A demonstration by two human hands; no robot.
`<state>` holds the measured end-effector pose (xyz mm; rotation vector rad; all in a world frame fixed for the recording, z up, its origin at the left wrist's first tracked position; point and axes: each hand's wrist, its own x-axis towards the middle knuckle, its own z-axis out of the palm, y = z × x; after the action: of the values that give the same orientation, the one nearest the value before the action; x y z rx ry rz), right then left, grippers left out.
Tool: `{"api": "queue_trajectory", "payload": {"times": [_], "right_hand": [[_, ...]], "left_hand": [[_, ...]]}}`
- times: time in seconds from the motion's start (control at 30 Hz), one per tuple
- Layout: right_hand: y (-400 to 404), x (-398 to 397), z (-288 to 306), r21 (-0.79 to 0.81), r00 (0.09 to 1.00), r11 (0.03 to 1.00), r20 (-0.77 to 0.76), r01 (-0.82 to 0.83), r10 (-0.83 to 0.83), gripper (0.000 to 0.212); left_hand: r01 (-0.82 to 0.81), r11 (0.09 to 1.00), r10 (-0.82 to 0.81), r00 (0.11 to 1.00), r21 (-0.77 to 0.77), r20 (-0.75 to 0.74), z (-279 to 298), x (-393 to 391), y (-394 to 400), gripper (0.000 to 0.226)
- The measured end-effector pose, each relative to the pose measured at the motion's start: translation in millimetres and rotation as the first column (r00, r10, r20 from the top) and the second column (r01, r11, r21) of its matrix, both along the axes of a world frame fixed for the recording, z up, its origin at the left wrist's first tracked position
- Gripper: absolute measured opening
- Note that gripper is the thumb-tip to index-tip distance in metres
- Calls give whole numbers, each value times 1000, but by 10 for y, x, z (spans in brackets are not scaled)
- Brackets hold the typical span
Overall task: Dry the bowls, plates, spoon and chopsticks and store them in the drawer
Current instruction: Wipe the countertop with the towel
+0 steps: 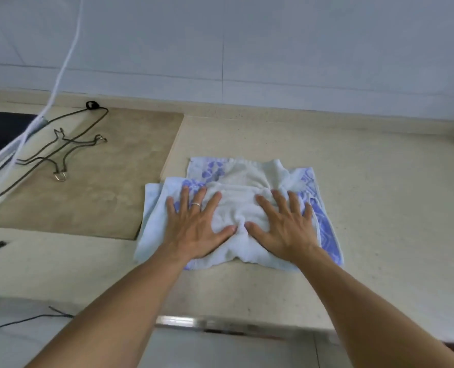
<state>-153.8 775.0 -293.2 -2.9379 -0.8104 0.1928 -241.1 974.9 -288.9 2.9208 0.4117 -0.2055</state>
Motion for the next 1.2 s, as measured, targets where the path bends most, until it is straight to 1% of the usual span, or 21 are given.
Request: {"api": "queue_trajectory", "payload": {"times": [0.1, 0.17, 0.27, 0.33, 0.4, 0.47, 0.53, 0.57, 0.63, 0.67, 0.73, 0.8, 0.9, 0.97, 1.07, 1.13, 1.2], "right_hand": [[-417, -613, 32, -19, 1000, 1000, -26, 6, -6, 89], [-649, -911, 34, -22, 999, 1000, -39, 20, -21, 90], [-964, -1170, 53, -39, 997, 996, -29, 74, -76, 96], [-1049, -1102, 63, -59, 995, 994, -28, 93, -95, 95], [-1021, -890, 56, -68, 994, 991, -3, 112, -113, 87], [-961, -568, 30, -33, 991, 993, 73, 115, -113, 83], [-931, -151, 27, 2, 991, 997, 112, 77, -77, 88], [-916, 94, 27, 4, 993, 998, 100, 63, -63, 92], [-872, 652, 21, 15, 995, 997, 50, 80, -81, 95], [-847, 920, 14, 25, 994, 995, 44, 100, -101, 91], [-789, 1464, -18, 17, 992, 993, 39, 118, -119, 75], [-727, 1970, -33, -9, 994, 994, 39, 106, -105, 68], [-647, 2716, -35, -55, 995, 995, 59, 78, -74, 64], [-610, 3019, -26, -65, 996, 997, 78, 47, -42, 64], [-570, 3208, -30, -80, 996, 996, 86, 36, -29, 65], [-577, 3164, -24, -77, 995, 996, 93, 37, -30, 65], [-604, 3035, -33, -67, 992, 997, 125, 30, -21, 65]], "left_hand": [[6, 1000, -6, 1000, 8, -26, 1, -651, -399, 109], [-6, 1000, 6, 999, 9, -53, 12, -908, -642, 108], [-9, 1000, 8, 998, -10, -65, 31, -1025, -1058, 105], [-1, 1000, 0, 999, -16, -47, 13, -875, -1199, 102], [30, 1000, -30, 999, -6, -25, 15, -584, -1191, 105], [72, 997, -72, 997, 29, 12, 3, -188, -1136, 106], [103, 994, -105, 993, 42, 60, 17, 243, -1123, 100], [114, 993, -116, 991, 31, 71, 26, 470, -1123, 99], [112, 994, -111, 991, -8, 69, 15, 1002, -1101, 109], [95, 995, -93, 992, -25, 85, -2, 1259, -1067, 114], [78, 997, -75, 991, -20, 108, -51, 1809, -971, 114], [89, 996, -91, 991, 29, 95, -82, 2307, -910, 110], [64, 997, -68, 993, 53, 94, -96, 3002, -867, 89], [52, 995, -58, 995, 80, 78, -101, 3288, -838, 85], [39, 995, -42, 998, 89, 39, -90, 3456, -809, 86], [52, 991, -57, 998, 119, 35, -91, 3399, -836, 78], [49, 991, -58, 996, 127, 70, -109, 3277, -879, 74]]}}
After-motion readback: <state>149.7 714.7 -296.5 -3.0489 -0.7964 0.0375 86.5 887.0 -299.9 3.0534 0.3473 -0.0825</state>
